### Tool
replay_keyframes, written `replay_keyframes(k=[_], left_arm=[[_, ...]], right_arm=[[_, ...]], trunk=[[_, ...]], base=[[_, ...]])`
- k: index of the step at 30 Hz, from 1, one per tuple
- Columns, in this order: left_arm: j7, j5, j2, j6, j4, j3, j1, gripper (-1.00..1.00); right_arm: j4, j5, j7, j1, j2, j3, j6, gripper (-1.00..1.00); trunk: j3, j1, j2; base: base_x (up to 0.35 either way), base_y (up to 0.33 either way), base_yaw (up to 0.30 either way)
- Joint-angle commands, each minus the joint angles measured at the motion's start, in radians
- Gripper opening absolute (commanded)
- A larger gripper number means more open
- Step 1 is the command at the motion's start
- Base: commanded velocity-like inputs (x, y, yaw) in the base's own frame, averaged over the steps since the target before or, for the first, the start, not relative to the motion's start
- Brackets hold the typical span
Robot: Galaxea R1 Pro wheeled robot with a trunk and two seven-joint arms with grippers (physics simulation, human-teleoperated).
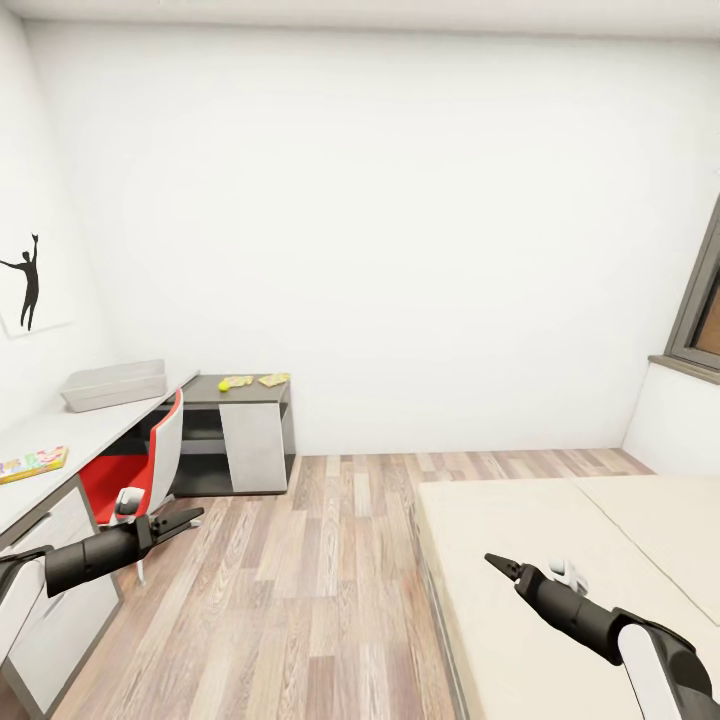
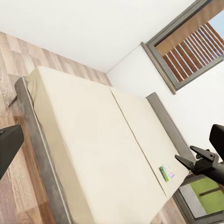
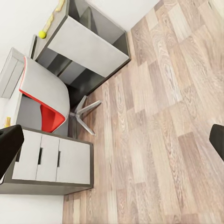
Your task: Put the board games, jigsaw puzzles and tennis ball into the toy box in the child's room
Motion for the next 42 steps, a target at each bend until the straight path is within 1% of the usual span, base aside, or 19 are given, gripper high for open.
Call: replay_keyframes(k=[1,3,8,9,10,11,14,15,18,19,21,22,28,29,34,35,38,42], left_arm=[[-0.002,0.001,0.0,0.005,0.0,0.001,0.0,1.0],[-0.002,0.001,-0.001,0.005,0.0,0.001,0.0,1.0],[-0.002,0.001,-0.001,0.005,0.0,0.001,0.0,1.0],[-0.001,0.001,-0.001,0.005,0.0,0.001,0.0,1.0],[-0.002,0.001,-0.001,0.005,0.0,0.001,0.0,1.0],[-0.002,0.001,-0.001,0.005,0.0,0.001,0.0,1.0],[-0.002,0.001,-0.001,0.005,0.0,0.001,0.0,1.0],[-0.002,0.001,-0.001,0.005,0.0,0.001,0.0,1.0],[-0.002,0.001,0.0,0.005,0.0,0.001,0.0,1.0],[-0.002,0.001,-0.001,0.005,0.0,0.001,0.0,1.0],[-0.002,0.001,-0.001,0.005,0.0,0.0,0.0,1.0],[-0.002,0.001,-0.002,0.005,0.0,0.0,0.0,1.0],[0.002,0.0,-0.005,0.005,0.0,-0.001,0.0,1.0],[0.003,0.0,-0.005,0.005,0.0,-0.001,0.0,1.0],[0.007,-0.001,-0.005,0.005,0.0,-0.001,0.0,1.0],[0.008,-0.002,-0.005,0.005,0.0,0.0,0.0,1.0],[0.01,-0.002,-0.005,0.006,0.0,-0.001,0.0,1.0],[0.01,-0.003,-0.005,0.007,0.001,-0.002,0.0,1.0]], right_arm=[[0.0,0.004,0.004,-0.001,0.001,-0.002,0.004,1.0],[-0.001,0.005,0.0,-0.001,0.001,0.001,0.003,1.0],[-0.001,0.014,-0.03,-0.006,0.004,0.037,0.008,1.0],[-0.002,0.016,-0.054,-0.014,0.005,0.055,0.009,1.0],[-0.002,0.016,-0.069,-0.018,0.005,0.063,0.01,1.0],[-0.002,0.017,-0.105,-0.025,0.006,0.078,0.011,1.0],[-0.003,0.017,-0.169,-0.031,0.007,0.101,0.012,1.0],[-0.003,0.017,-0.211,-0.034,0.007,0.117,0.012,1.0],[-0.01,0.016,-0.264,-0.037,0.007,0.143,0.012,1.0],[-0.022,0.016,-0.29,-0.038,0.008,0.163,0.012,1.0],[-0.038,0.016,-0.309,-0.039,0.01,0.183,0.012,1.0],[-0.058,0.015,-0.321,-0.044,0.016,0.203,0.013,1.0],[-0.085,0.018,-0.348,-0.092,0.049,0.249,0.013,1.0],[-0.083,0.019,-0.363,-0.107,0.059,0.264,0.012,1.0],[-0.068,0.021,-0.416,-0.129,0.071,0.294,0.007,1.0],[-0.059,0.021,-0.436,-0.134,0.072,0.3,0.005,1.0],[-0.051,0.021,-0.46,-0.147,0.067,0.306,0.008,1.0],[-0.054,0.021,-0.473,-0.167,0.062,0.31,0.013,1.0]], trunk=[[0.0,0.0,-0.001],[0.0,0.0,-0.001],[0.0,0.0,-0.001],[0.0,0.0,-0.001],[0.0,0.0,-0.001],[0.0,0.0,-0.001],[0.0,0.0,-0.001],[0.0,0.0,-0.001],[0.0,0.0,-0.001],[0.0,0.0,-0.001],[0.0,0.0,-0.001],[0.0,0.0,-0.001],[0.0,0.0,-0.001],[0.0,0.0,-0.001],[0.0,0.0,-0.001],[0.0,0.0,-0.001],[0.0,0.0,-0.001],[0.0,0.0,-0.001]], base=[[0.0,0.0,0.0],[0.0,0.0,0.0],[0.0,0.0,0.0],[0.0,0.0,0.0],[0.0,0.0,0.0],[0.0,0.0,0.0],[0.0,0.0,0.0],[0.0,0.0,0.0],[0.0,0.0,0.0],[0.0,0.0,0.0],[0.0,0.0,0.0],[0.0,0.0,0.0],[0.0,0.0,0.0],[0.0,0.0,0.0],[0.0,0.0,0.0],[0.0,0.0,0.0],[0.0,0.0,0.0],[0.0,0.0,0.0]])
